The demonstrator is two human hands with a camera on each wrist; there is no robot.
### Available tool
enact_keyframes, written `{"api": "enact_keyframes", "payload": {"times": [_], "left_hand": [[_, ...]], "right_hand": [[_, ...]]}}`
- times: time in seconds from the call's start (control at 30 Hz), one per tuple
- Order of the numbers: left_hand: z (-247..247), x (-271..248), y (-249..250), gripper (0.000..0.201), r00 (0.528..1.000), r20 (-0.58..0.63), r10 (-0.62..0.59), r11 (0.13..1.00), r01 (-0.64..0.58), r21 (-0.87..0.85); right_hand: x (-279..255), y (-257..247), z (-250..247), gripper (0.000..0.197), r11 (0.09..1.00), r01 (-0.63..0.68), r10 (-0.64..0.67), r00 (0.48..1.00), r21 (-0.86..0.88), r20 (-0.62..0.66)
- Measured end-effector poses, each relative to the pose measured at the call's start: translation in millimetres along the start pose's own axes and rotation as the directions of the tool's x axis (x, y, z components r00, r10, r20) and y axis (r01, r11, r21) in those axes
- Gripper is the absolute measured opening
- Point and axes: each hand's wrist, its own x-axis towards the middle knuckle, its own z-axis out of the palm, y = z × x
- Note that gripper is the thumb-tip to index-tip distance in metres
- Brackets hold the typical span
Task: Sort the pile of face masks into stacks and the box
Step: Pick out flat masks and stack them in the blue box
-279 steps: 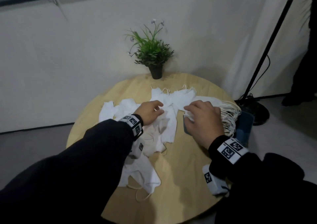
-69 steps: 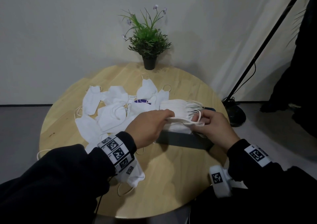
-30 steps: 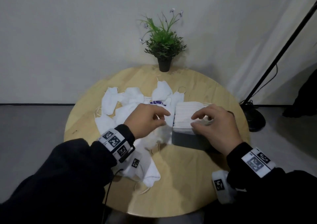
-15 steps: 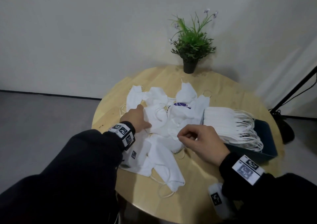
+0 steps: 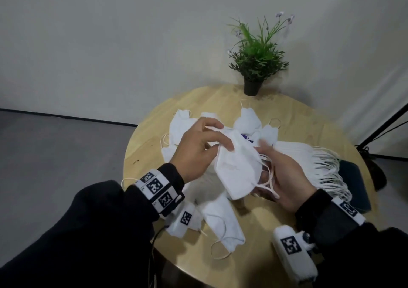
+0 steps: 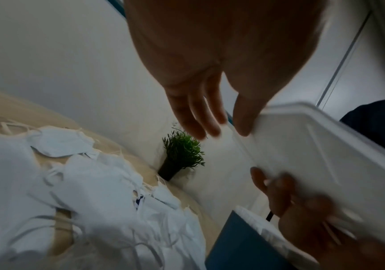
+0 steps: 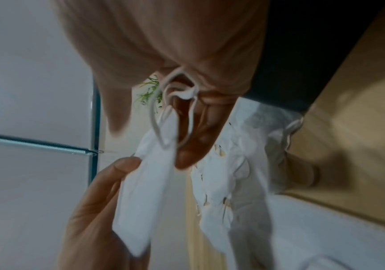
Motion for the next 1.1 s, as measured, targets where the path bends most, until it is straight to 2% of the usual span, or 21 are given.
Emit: {"api": "enact_keyframes", "payload": {"times": [0.07,0.17,0.23,0.37,0.43,0.5,0.6,0.7,0.77,0.83,0.9,0.97,1.0,1.03,1.1], "left_hand": [[-2,1,4,0.045,0.991,0.119,-0.062,0.993,0.073,-0.090],[-3,4,12,0.041,0.950,0.232,-0.208,0.924,0.268,-0.271],[0,5,18,0.033,0.957,0.220,-0.189,0.917,0.252,-0.309],[2,12,17,0.056,0.943,0.317,-0.104,0.951,0.187,-0.245],[-3,18,15,0.046,0.921,0.380,-0.087,0.968,0.167,-0.185],[-11,23,12,0.035,0.913,0.392,-0.111,0.973,0.181,-0.146],[-22,28,6,0.027,0.919,0.346,-0.191,0.962,0.246,-0.122],[-24,30,7,0.026,0.916,0.321,-0.242,0.938,0.306,-0.165],[-16,29,9,0.027,0.895,0.341,-0.286,0.909,0.366,-0.198],[-4,26,6,0.025,0.846,0.345,-0.406,0.817,0.505,-0.277],[9,25,3,0.019,0.750,0.323,-0.577,0.590,0.657,-0.470],[21,23,2,0.013,0.664,0.296,-0.687,0.354,0.661,-0.661],[26,23,3,0.012,0.647,0.282,-0.708,0.294,0.633,-0.716],[32,22,4,0.013,0.649,0.268,-0.711,0.274,0.608,-0.745],[42,20,8,0.015,0.695,0.250,-0.675,0.328,0.585,-0.742]], "right_hand": [[-5,1,-3,0.037,0.979,0.122,-0.128,0.991,-0.165,-0.027],[-10,4,-10,0.025,0.922,0.238,-0.250,0.968,-0.304,-0.001],[-15,2,-13,0.021,0.893,0.280,-0.291,0.956,-0.352,0.022],[-24,-4,-22,0.025,0.886,0.291,-0.286,0.956,-0.360,0.069],[-27,-6,-30,0.029,0.913,0.253,-0.249,0.967,-0.319,0.055],[-30,-11,-40,0.026,0.938,0.241,-0.245,0.969,-0.249,0.016],[-35,-21,-58,0.022,0.945,0.273,-0.285,0.957,-0.180,-0.045],[-41,-27,-70,0.023,0.921,0.321,-0.347,0.933,-0.219,-0.092],[-46,-25,-72,0.030,0.907,0.354,-0.377,0.924,-0.227,-0.065],[-49,-24,-74,0.032,0.893,0.397,-0.417,0.907,-0.213,-0.058],[-52,-26,-80,0.020,0.813,0.480,-0.539,0.835,-0.328,-0.115],[-56,-29,-91,0.005,0.633,0.495,-0.672,0.733,-0.595,-0.105],[-58,-29,-98,0.010,0.525,0.455,-0.696,0.716,-0.719,-0.054],[-60,-28,-103,0.015,0.422,0.396,-0.685,0.729,-0.815,0.000],[-65,-23,-111,0.019,0.274,0.290,-0.627,0.777,-0.917,0.058]]}}
